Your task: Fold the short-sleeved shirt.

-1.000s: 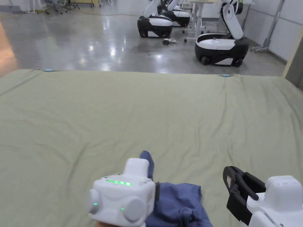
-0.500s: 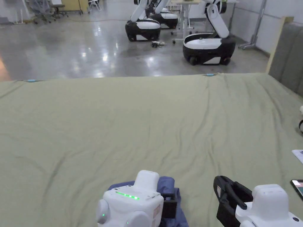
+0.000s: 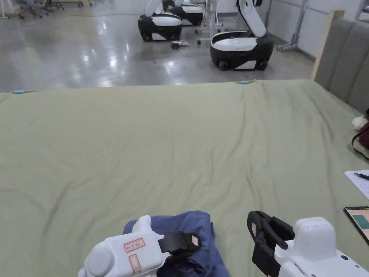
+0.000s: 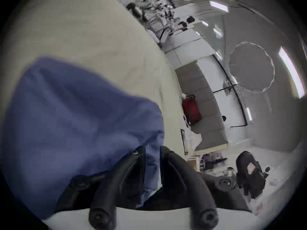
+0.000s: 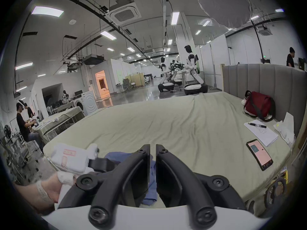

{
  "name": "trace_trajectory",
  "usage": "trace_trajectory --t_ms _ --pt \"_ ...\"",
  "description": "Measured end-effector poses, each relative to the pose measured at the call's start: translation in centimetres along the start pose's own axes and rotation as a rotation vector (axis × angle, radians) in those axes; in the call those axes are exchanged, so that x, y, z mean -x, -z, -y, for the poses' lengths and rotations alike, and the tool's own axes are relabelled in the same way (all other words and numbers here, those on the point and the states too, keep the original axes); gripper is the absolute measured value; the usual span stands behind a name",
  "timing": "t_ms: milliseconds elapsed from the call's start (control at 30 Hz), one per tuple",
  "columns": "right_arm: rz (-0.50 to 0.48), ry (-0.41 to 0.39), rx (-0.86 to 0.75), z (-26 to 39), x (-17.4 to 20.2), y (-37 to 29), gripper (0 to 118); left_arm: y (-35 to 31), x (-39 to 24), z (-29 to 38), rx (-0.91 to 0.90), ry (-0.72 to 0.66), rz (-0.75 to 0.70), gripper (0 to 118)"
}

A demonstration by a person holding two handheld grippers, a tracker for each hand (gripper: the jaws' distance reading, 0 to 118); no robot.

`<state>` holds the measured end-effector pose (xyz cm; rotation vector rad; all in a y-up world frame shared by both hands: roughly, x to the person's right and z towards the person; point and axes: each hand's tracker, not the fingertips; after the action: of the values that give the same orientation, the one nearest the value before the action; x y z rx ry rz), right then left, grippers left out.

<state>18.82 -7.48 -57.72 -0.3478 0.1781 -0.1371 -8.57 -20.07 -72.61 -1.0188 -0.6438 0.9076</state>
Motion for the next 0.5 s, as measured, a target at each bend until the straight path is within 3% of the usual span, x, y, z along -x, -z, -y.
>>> trace_trajectory --t_ms 100,300,367,500 --pt "0.017 -0.012 0.01 -0.2 -0.3 -0.1 12 3.1 0.4 1.4 0.064 -0.022 0.069 19" --pt "0.003 0.008 0.056 -0.5 -0.2 1.1 12 1.8 -0.4 1.5 0.02 0.005 0.016 18" --pt "-0.051 0.061 0.076 -0.1 0.3 2.8 12 -0.7 -1.5 1.2 -0.012 0.1 0.005 19" --pt "-0.145 0.208 0.207 2.7 0.9 9.0 12 -7.6 -1.6 0.4 -0.136 0.163 -0.021 20"
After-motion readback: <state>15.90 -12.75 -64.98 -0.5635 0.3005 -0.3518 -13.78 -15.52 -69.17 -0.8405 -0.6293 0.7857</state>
